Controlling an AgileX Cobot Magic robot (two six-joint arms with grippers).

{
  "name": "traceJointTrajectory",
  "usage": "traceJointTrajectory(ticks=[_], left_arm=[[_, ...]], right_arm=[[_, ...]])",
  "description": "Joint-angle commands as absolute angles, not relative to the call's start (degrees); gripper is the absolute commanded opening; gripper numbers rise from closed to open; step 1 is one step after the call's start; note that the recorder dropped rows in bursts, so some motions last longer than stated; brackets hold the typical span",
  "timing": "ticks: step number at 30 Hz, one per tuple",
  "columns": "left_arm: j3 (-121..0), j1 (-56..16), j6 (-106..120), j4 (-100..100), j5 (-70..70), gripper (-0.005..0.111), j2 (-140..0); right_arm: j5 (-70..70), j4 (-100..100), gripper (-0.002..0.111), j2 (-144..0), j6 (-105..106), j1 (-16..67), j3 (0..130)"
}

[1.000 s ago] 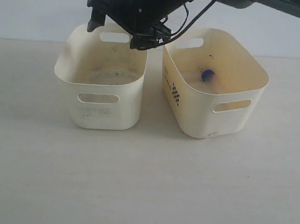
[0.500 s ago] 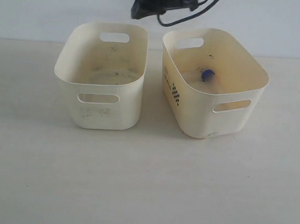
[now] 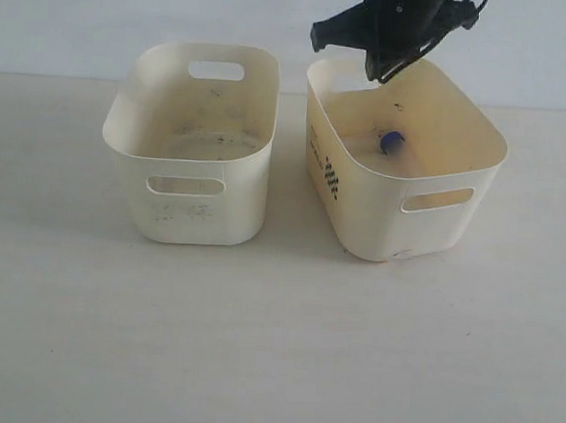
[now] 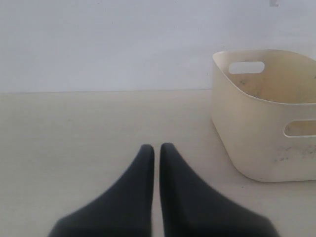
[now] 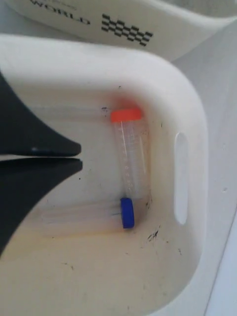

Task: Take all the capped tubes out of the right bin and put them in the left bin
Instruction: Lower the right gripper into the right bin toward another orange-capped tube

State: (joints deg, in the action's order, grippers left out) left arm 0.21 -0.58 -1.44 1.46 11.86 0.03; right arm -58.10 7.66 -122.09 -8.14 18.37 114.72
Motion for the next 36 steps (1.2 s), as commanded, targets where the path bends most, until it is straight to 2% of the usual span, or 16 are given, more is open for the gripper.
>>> traceJointTrajectory(ticks=[1,5,13,19,26,30,35,36], left_arm=[[0.00,-0.56,-1.98,1.10,11.60,0.004,0.00],[0.00,-0.56,-1.98,1.10,11.60,0.004,0.00],[0.00,-0.56,-1.98,1.10,11.60,0.004,0.00],[0.00,-0.56,-1.98,1.10,11.60,0.004,0.00],[0.00,-0.56,-1.98,1.10,11.60,0.004,0.00],[0.00,-0.56,-1.98,1.10,11.60,0.004,0.00],[0.00,-0.56,-1.98,1.10,11.60,0.004,0.00],[0.00,-0.56,-1.98,1.10,11.60,0.004,0.00]], right_arm=[[-57.81,7.45,0.000,-126.47,-8.44,18.27,114.57],[-55.91,7.40,0.000,-129.11,-7.67,18.27,114.57],[-54.71,11.40,0.000,-129.79,8.17,17.80,114.57],[-59.42,-19.13,0.000,-129.79,39.02,11.03,114.57],[-62.72,-25.59,0.000,-129.54,51.89,2.53,114.57],[-67.61,-32.89,0.000,-129.46,76.20,0.64,114.57],[-66.35,-33.42,0.000,-129.92,94.05,0.64,114.57],[-65.73,-33.79,0.004,-130.62,97.65,0.64,114.57]])
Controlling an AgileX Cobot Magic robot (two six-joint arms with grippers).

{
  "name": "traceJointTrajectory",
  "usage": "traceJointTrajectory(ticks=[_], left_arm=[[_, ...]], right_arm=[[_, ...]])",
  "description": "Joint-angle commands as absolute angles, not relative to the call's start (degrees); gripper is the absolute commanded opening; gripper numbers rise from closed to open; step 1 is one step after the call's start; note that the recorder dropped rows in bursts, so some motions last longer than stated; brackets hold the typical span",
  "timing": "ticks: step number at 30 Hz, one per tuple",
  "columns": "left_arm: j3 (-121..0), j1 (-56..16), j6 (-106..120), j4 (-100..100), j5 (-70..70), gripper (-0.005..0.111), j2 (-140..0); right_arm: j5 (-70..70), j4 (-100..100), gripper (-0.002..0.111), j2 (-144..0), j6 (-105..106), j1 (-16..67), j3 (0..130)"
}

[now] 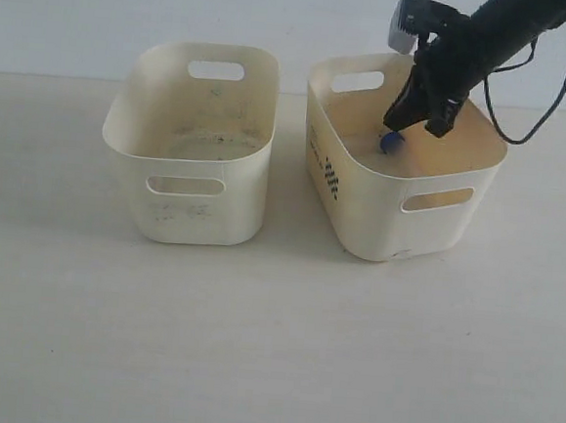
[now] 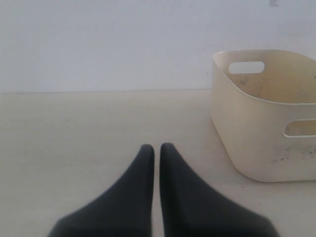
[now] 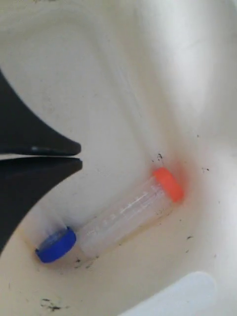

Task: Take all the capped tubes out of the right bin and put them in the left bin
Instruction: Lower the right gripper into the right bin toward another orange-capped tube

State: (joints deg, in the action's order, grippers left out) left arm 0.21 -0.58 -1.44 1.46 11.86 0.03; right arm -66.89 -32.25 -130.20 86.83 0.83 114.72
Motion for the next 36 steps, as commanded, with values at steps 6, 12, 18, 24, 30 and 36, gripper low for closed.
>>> traceJointTrajectory(ticks=[6,12,18,24,30,36], left_arm=[[0.00,-0.56,-1.98,1.10,11.60,0.004,0.00],[0.00,-0.56,-1.98,1.10,11.60,0.004,0.00],[0.00,-0.56,-1.98,1.10,11.60,0.004,0.00],[0.00,-0.56,-1.98,1.10,11.60,0.004,0.00],[0.00,-0.56,-1.98,1.10,11.60,0.004,0.00],[0.00,-0.56,-1.98,1.10,11.60,0.004,0.00]], right_arm=[[-59.20,-32.34,0.032,-134.00,102.69,2.89,114.57],[-52.44,-31.60,0.058,-135.17,108.83,5.29,114.57],[-51.72,-27.15,0.057,-136.67,108.93,5.96,114.57],[-49.11,-26.70,0.057,-136.67,108.40,5.96,114.57],[-46.97,-26.30,0.057,-136.67,108.50,5.96,114.57],[-46.93,-26.30,0.057,-137.85,108.30,5.96,114.57]])
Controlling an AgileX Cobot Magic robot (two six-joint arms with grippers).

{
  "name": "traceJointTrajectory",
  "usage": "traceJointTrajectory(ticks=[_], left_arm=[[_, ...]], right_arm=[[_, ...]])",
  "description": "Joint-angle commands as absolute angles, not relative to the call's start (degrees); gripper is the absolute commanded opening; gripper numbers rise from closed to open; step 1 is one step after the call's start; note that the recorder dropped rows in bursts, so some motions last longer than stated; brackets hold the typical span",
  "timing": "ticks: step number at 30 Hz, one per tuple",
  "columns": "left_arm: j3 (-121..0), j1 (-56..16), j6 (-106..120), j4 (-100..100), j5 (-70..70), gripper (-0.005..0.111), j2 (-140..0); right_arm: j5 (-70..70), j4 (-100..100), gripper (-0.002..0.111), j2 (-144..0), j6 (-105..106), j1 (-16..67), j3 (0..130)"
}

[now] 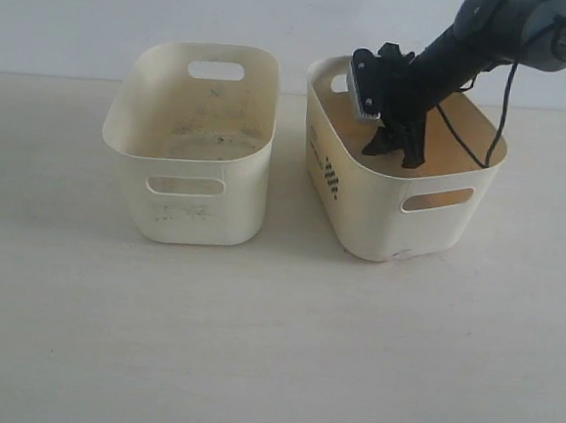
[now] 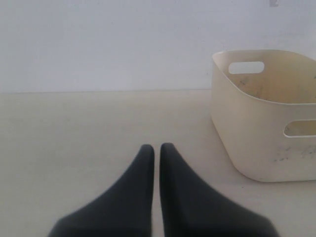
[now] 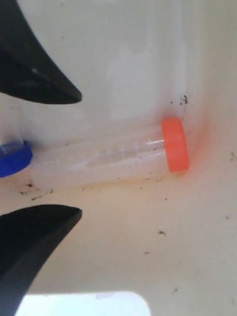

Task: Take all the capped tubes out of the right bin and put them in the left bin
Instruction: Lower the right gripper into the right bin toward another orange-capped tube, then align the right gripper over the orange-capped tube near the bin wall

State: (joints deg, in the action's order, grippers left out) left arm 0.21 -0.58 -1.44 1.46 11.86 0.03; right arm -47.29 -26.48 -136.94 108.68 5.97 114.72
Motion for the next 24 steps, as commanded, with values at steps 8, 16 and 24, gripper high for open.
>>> traceJointTrajectory(ticks=[8,16,24], left_arm=[[0.00,-0.56,-1.98,1.10,11.60,0.004,0.00],[0.00,-0.56,-1.98,1.10,11.60,0.004,0.00],[0.00,-0.56,-1.98,1.10,11.60,0.004,0.00]], right_arm=[[-44.90,-25.18,0.057,-139.96,108.30,6.94,114.57],[-40.93,-23.88,0.057,-141.59,106.47,7.39,114.57],[-40.93,-20.26,0.057,-142.71,106.35,7.39,114.57]])
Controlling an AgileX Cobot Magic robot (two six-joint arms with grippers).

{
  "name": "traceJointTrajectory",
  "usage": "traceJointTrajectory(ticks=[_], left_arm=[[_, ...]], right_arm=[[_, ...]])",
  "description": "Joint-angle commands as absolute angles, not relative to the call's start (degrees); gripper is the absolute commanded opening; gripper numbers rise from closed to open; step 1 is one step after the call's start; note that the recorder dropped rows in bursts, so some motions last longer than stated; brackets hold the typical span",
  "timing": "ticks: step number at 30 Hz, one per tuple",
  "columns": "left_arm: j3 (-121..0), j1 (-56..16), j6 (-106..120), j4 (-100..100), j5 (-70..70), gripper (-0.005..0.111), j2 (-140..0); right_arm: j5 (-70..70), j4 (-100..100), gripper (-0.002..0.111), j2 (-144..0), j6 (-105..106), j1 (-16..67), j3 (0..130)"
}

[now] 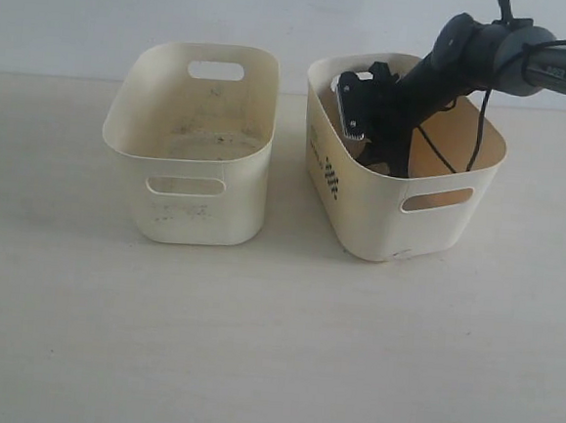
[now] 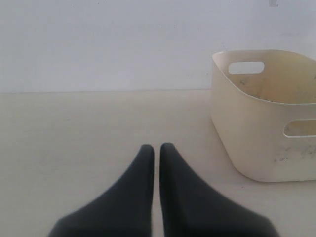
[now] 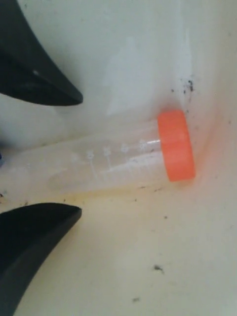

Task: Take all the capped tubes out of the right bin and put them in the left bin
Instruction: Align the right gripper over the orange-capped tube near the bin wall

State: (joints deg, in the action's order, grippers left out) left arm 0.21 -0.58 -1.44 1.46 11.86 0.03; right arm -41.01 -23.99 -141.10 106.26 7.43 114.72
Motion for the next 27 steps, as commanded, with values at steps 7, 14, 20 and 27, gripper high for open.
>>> traceJointTrajectory(ticks=[7,14,20,27], left_arm=[[0.00,-0.56,-1.98,1.10,11.60,0.004,0.00],[0.00,-0.56,-1.98,1.10,11.60,0.004,0.00],[0.00,-0.56,-1.98,1.10,11.60,0.004,0.00],[0.00,-0.56,-1.98,1.10,11.60,0.004,0.00]], right_arm=[[-40.65,-17.97,0.053,-142.71,106.68,7.39,114.57],[-45.26,-14.34,0.021,-142.71,106.97,7.64,114.57],[-47.08,-14.34,0.001,-142.71,105.78,7.64,114.57],[-49.74,-14.47,0.000,-140.65,105.12,7.64,114.57]])
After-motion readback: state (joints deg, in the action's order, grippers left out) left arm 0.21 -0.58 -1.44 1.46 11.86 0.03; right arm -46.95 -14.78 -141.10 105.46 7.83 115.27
